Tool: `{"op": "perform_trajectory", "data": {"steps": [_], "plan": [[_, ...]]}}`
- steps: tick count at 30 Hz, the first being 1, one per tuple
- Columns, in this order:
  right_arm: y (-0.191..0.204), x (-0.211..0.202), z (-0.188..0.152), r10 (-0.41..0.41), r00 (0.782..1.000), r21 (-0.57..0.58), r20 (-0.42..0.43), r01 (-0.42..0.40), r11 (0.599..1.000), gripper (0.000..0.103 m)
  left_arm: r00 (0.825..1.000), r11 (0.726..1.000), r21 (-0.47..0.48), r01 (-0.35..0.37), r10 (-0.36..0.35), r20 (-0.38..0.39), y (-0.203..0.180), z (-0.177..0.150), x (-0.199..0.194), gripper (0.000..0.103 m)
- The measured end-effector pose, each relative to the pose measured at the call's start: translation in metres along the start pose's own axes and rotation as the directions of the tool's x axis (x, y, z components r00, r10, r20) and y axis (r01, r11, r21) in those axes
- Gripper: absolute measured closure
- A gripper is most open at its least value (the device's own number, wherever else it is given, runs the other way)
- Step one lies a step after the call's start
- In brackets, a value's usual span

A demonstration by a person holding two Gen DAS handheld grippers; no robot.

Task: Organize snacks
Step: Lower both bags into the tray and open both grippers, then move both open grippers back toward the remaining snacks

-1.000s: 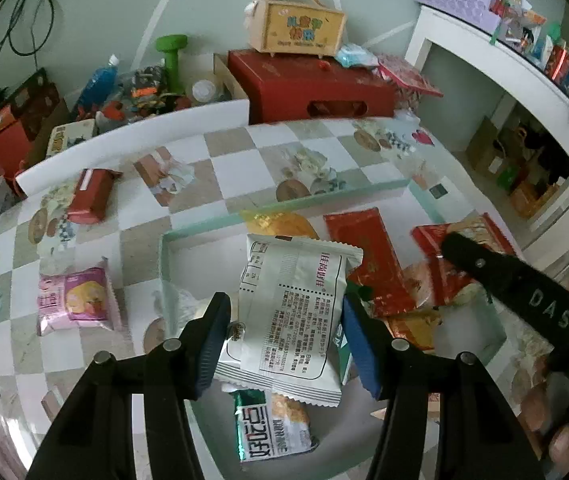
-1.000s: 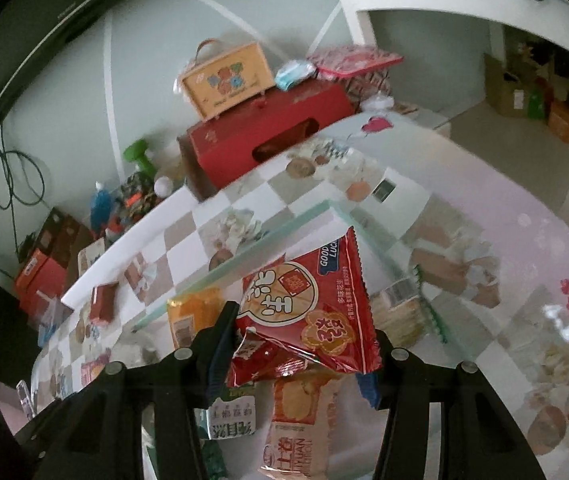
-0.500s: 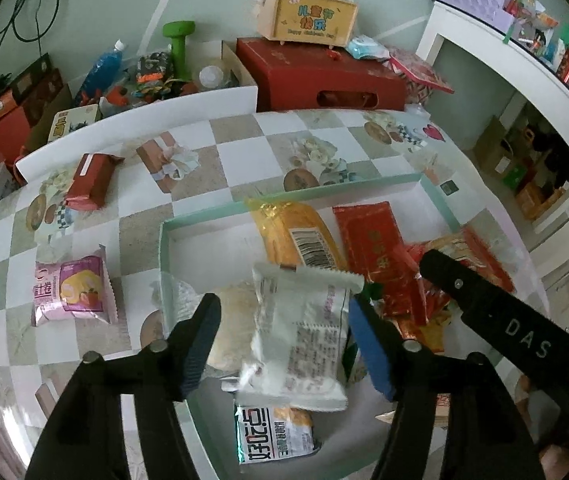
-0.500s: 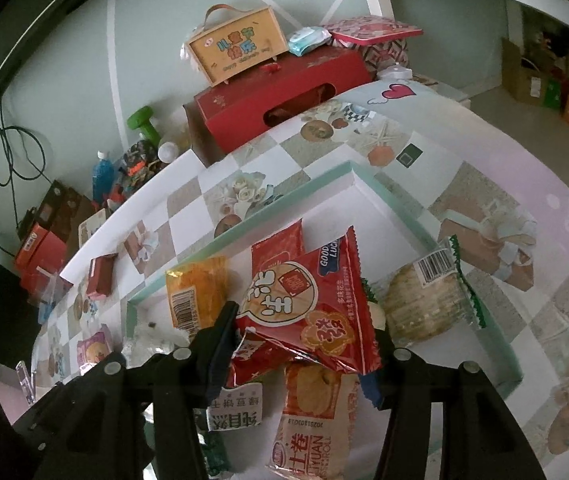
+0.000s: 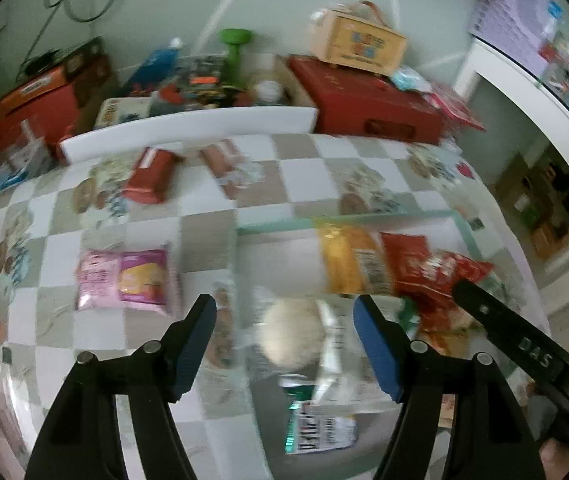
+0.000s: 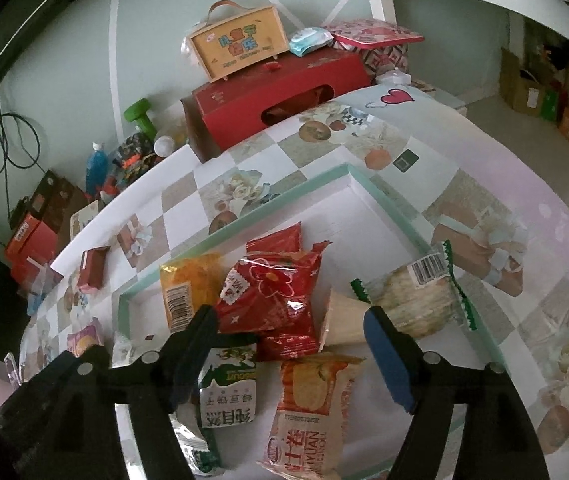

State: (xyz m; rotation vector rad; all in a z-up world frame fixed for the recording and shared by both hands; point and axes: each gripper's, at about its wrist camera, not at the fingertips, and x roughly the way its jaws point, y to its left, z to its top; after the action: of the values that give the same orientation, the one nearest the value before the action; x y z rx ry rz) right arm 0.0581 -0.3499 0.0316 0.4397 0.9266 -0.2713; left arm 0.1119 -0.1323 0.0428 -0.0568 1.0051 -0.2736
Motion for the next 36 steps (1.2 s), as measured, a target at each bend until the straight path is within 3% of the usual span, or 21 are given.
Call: {"op": "perform_trajectory", "data": {"steps": [2, 4, 9, 14, 22, 36], "plan": [[0.004, 0.000, 0.000, -0.005, 1.000, -0.014, 0.003, 0.005, 1.000, 0.021, 1.000, 0.999, -0.033, -0.021, 0.021, 0.008, 0.013, 0.000, 0.000, 0.027], [0.008, -0.001, -0.001, -0.001, 1.000, -0.030, 0.011, 0.002, 1.000, 0.008, 0.999, 0.997, -0.065, -0.040, 0.041, 0.017, 0.027, -0.001, -0.001, 0.016], [0.022, -0.003, -0.002, 0.008, 1.000, -0.072, 0.027, -0.007, 0.997, 0.000, 0.996, 0.986, -0.146, -0.077, 0.082, 0.029, 0.059, -0.003, 0.000, 0.016], [0.037, -0.003, -0.004, 0.020, 0.999, -0.115, 0.036, -0.015, 0.993, 0.000, 0.991, 0.969, -0.218, -0.120, 0.130, 0.032, 0.089, -0.007, -0.002, 0.009], [0.065, -0.001, -0.012, 0.050, 0.998, -0.190, 0.034, -0.043, 0.981, 0.000, 0.982, 0.932, -0.318, -0.176, 0.189, 0.012, 0.130, -0.015, -0.001, 0.009], [0.107, 0.009, -0.024, 0.088, 0.996, -0.280, 0.007, -0.082, 0.956, 0.000, 0.984, 0.913, -0.370, -0.173, 0.177, -0.025, 0.153, -0.014, 0.013, 0.009]]}}
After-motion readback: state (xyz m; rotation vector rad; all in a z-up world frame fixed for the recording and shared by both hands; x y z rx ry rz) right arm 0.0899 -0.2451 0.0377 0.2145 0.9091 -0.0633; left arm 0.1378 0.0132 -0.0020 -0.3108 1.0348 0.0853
